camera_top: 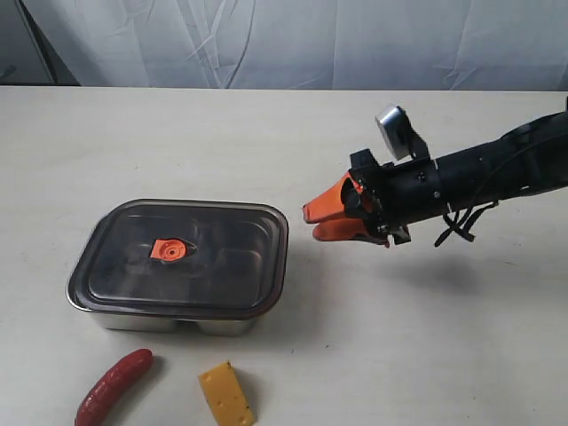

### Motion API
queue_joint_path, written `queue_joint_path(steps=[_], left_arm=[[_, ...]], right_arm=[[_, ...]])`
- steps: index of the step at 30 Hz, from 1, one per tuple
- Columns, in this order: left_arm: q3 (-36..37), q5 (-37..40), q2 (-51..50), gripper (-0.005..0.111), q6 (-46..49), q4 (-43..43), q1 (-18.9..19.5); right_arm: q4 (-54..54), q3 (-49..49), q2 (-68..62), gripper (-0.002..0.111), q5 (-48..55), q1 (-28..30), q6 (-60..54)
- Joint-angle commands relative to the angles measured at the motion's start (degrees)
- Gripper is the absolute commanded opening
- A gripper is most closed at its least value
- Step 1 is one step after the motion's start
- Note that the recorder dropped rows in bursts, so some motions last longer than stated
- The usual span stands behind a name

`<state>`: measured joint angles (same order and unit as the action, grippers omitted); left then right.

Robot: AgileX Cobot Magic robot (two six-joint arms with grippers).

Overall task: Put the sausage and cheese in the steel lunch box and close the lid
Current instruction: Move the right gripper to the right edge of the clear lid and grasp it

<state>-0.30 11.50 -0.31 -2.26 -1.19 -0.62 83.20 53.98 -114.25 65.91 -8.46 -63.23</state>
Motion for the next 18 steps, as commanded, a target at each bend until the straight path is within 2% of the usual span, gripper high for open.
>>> queue_joint_path(steps=[1, 14, 18], left_arm=[[0.30, -0.81, 0.31, 0.000, -0.12, 0.09, 0.02], [0.30, -0.81, 0.31, 0.000, -0.12, 0.09, 0.02], [0.30, -0.81, 0.31, 0.000, -0.12, 0.09, 0.02]], right_arm=[[1.82, -0.24, -2.34, 0.048, -0.97, -2.64, -2.72], [3.75, -0.24, -5.02, 0.048, -2.91, -8.17, -6.23], [5.36, -0.24, -5.02, 0.048, -2.41, -8.33, -6.69]])
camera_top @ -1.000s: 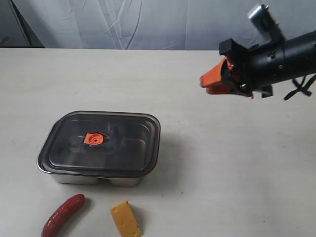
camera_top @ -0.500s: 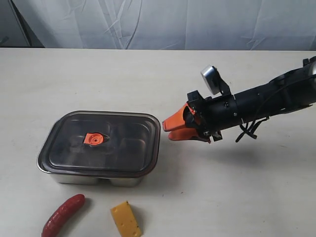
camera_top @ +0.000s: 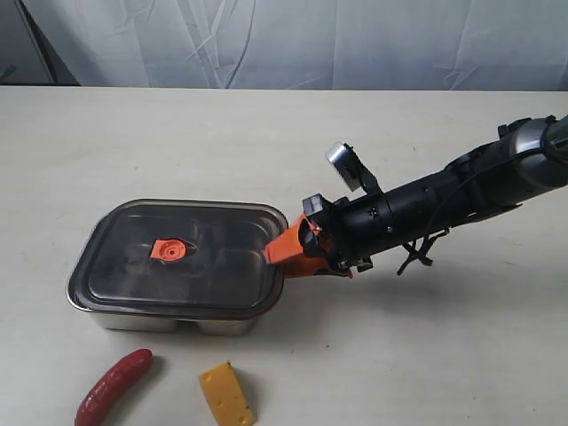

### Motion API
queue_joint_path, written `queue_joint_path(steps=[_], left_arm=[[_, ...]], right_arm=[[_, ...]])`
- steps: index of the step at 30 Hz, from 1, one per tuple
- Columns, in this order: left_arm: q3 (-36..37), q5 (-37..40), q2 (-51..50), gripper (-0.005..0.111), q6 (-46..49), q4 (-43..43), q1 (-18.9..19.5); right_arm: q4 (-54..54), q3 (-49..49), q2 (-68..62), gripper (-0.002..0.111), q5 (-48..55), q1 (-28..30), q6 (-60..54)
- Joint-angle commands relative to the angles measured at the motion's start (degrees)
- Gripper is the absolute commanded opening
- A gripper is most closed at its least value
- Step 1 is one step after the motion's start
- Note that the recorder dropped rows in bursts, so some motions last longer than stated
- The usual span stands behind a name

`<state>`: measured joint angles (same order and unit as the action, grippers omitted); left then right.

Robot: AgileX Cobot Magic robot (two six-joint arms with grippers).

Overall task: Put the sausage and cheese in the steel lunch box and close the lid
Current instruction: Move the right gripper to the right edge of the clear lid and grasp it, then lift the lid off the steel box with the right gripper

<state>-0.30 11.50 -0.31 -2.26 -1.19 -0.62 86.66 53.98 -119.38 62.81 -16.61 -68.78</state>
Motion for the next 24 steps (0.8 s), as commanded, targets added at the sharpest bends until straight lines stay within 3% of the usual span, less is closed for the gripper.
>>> queue_joint_path(steps=[1, 11, 20, 24], left_arm=[[0.30, -0.81, 0.31, 0.000, -0.12, 0.09, 0.02], [0.30, -0.81, 0.31, 0.000, -0.12, 0.09, 0.02], [0.30, -0.81, 0.31, 0.000, -0.12, 0.09, 0.02], [0.30, -0.81, 0.31, 0.000, -0.12, 0.09, 0.02]], right_arm=[[2.18, -0.24, 0.11, 0.048, 0.70, -0.19, -1.13], [2.43, -0.24, 0.11, 0.047, 2.43, -0.19, -2.19], [2.43, -0.24, 0.11, 0.024, 2.32, -0.19, -2.97], [2.43, -0.24, 0.11, 0.024, 1.73, -0.19, -2.97]])
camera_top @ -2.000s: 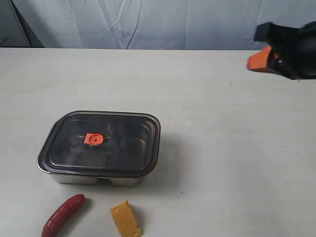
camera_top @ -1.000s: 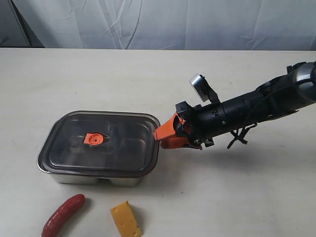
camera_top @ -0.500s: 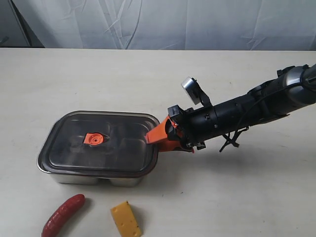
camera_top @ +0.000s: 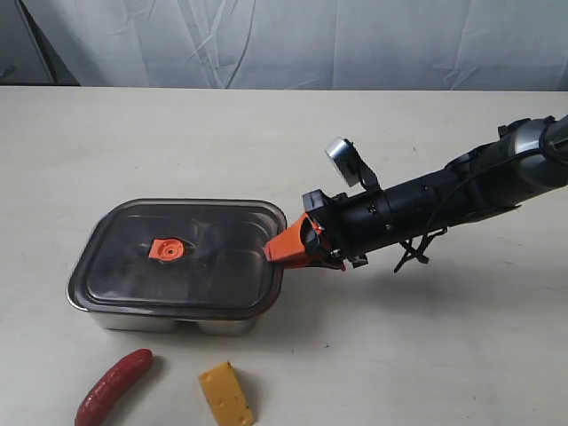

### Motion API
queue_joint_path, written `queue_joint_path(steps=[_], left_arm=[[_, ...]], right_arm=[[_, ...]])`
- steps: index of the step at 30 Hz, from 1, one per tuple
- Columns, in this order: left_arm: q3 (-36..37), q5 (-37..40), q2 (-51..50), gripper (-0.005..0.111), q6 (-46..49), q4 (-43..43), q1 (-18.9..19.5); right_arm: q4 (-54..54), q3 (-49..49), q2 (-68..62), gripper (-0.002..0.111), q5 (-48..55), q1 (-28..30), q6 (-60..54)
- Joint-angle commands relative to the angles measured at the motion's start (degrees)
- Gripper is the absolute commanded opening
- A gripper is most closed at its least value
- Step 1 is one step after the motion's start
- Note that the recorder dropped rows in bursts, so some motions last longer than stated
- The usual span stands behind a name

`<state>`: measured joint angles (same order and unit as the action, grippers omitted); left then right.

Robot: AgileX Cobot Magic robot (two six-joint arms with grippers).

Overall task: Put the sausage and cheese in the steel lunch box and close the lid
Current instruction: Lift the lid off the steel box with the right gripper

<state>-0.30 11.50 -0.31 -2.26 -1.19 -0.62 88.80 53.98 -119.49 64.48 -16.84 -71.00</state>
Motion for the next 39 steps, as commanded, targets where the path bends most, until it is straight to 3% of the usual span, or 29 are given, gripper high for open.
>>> queue_joint_path(steps=[1, 6, 10, 31, 35, 39], left_arm=[[0.30, -0.81, 0.31, 0.000, -0.12, 0.09, 0.02], [0.30, -0.81, 0.31, 0.000, -0.12, 0.09, 0.02], [0.30, -0.81, 0.31, 0.000, -0.12, 0.09, 0.02], [0.30, -0.81, 0.31, 0.000, -0.12, 0.09, 0.02], [0.30, -0.81, 0.31, 0.000, -0.12, 0.09, 0.02], [0.30, -0.81, 0.31, 0.000, -0.12, 0.09, 0.02]], right_arm=[[0.29, -0.24, 0.22, 0.024, 0.05, 0.05, -0.75], [0.29, -0.24, 0.22, 0.016, 0.67, 0.05, -0.75], [0.29, -0.24, 0.22, -0.001, 0.67, 0.05, -0.75], [8.48, 3.10, 10.13, -0.001, 4.66, 0.16, -1.04], [8.48, 5.13, 13.31, -0.001, -0.39, 0.16, -1.04], [4.20, 7.54, 17.54, -0.001, -12.39, 0.16, -0.94]])
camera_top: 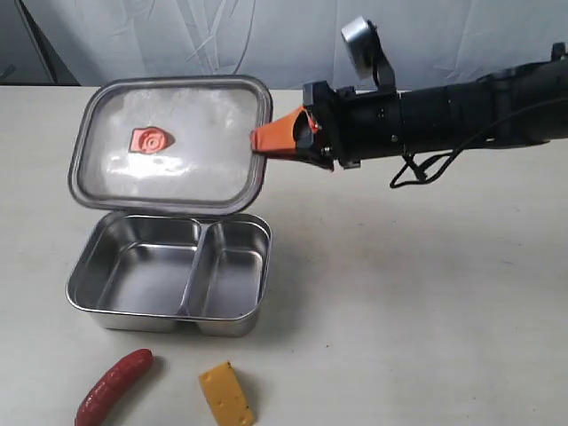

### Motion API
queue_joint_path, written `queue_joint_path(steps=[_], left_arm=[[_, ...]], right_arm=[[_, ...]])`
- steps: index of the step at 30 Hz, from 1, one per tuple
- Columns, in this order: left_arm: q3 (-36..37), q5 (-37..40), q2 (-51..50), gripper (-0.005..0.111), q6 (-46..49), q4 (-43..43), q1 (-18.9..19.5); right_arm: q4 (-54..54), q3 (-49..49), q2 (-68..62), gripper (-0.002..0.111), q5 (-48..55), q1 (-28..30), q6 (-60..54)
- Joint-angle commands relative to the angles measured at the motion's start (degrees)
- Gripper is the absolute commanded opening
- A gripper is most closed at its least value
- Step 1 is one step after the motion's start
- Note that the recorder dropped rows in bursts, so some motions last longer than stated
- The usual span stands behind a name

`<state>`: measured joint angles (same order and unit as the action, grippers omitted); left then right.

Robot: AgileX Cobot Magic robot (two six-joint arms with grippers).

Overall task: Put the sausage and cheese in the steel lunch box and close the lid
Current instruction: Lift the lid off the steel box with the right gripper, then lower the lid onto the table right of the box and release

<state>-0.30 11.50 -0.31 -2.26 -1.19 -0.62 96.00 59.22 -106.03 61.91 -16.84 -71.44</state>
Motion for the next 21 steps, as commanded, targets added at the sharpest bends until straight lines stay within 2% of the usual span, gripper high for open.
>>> queue_joint_path(steps=[1, 5, 10, 11, 12, 13, 14, 15, 16, 18, 21], left_arm=[[0.30, -0.81, 0.31, 0.000, -0.12, 0.09, 0.02], [0.30, -0.81, 0.31, 0.000, -0.12, 0.09, 0.02], [0.30, -0.81, 0.31, 0.000, -0.12, 0.09, 0.02], [0.30, -0.81, 0.31, 0.000, -0.12, 0.09, 0.02], [0.30, -0.81, 0.31, 0.000, -0.12, 0.09, 0.02], [0.30, -0.81, 0.31, 0.000, -0.12, 0.09, 0.02], [0.30, -0.81, 0.31, 0.000, -0.12, 0.09, 0.02], [0.30, -0.81, 0.31, 0.000, -0.12, 0.09, 0.02], [0.30, -0.81, 0.31, 0.000, -0.12, 0.09, 0.02], [0.30, -0.81, 0.31, 0.000, -0.12, 0.09, 0.02], [0.30, -1.12, 0.31, 0.000, -0.12, 0.07, 0.02]], right_arm=[[-5.06, 2.84, 5.41, -0.001, -13.53, 0.16, -0.49], [-15.48, 3.42, 11.13, -0.001, -28.66, 0.16, -0.49], [-39.48, 3.42, 16.90, -0.001, -38.37, 0.16, 7.23], [-45.30, 3.42, 17.76, -0.001, -38.50, 0.16, 9.23], [-57.24, 3.42, 19.01, -0.001, -37.46, 0.16, 12.81], [-62.29, 3.42, 19.35, -0.001, -36.36, 0.06, 13.94], [-75.98, 3.42, 19.76, -0.001, -32.56, -0.54, 17.46], [-81.40, 3.42, 19.76, -0.001, -30.78, -1.09, 19.25], [-93.05, 2.92, 19.76, -0.001, -27.95, -2.69, 24.88], [-102.96, 1.59, 19.76, -0.001, -28.29, -5.21, 32.90], [-110.97, -0.28, 19.76, -0.001, -24.00, -10.46, 37.49]])
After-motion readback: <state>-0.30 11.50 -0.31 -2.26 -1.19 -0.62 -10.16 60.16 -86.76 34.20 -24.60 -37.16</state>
